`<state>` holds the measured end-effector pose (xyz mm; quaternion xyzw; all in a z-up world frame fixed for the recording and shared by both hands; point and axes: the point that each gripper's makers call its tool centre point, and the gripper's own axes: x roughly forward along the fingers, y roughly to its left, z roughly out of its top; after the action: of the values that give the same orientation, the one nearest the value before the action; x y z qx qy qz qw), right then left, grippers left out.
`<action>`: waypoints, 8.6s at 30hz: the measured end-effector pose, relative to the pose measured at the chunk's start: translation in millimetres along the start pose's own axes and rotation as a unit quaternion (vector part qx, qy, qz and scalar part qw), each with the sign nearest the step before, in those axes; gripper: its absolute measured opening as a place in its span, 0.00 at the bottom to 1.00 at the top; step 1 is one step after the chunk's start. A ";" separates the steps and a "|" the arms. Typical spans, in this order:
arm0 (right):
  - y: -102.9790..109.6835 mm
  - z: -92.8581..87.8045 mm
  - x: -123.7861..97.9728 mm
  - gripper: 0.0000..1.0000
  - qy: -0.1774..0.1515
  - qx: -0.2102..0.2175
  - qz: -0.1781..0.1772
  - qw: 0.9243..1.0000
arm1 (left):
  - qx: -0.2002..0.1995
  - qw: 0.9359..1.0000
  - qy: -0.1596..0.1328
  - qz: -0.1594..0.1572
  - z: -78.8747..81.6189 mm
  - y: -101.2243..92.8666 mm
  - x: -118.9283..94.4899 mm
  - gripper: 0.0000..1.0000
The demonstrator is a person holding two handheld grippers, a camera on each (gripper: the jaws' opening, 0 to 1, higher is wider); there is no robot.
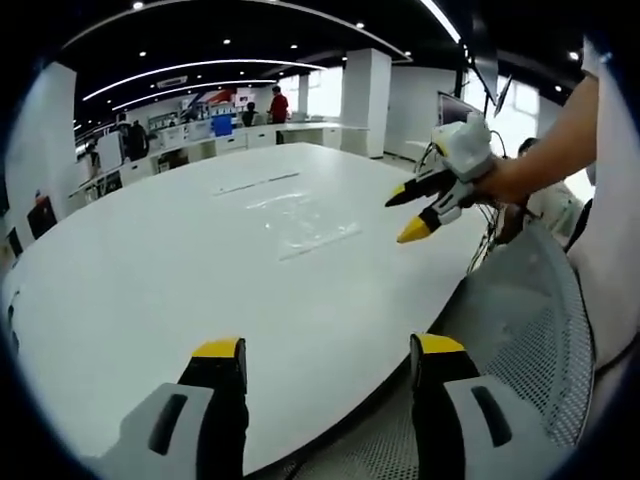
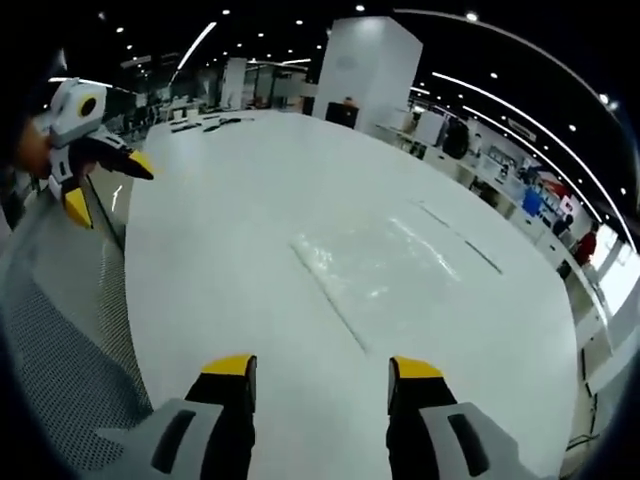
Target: Arrange the food packaging bags into a neat stack by flattening each bag and aligning their edges.
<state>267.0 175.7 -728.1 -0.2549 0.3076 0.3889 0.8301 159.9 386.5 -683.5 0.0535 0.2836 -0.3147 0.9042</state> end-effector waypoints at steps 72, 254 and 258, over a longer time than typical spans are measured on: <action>-39.3 -7.6 73.6 0.06 0.087 -0.175 0.076 0.978 | -0.026 1.000 0.000 0.014 2.3 8.9 0.0 0.65; -35.5 126.4 -119.0 0.00 0.109 -0.255 0.035 0.960 | 0.319 0.938 0.027 -0.134 210.1 -27.0 11.3 0.30; -36.1 127.9 -120.1 0.00 0.115 -0.257 0.035 0.959 | 0.332 0.932 0.039 -0.143 211.9 -28.3 10.1 0.24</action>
<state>275.0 181.2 -549.2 -0.4921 0.2995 0.4520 0.6811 251.0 300.2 -510.1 0.3221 0.2028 -0.5141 0.7686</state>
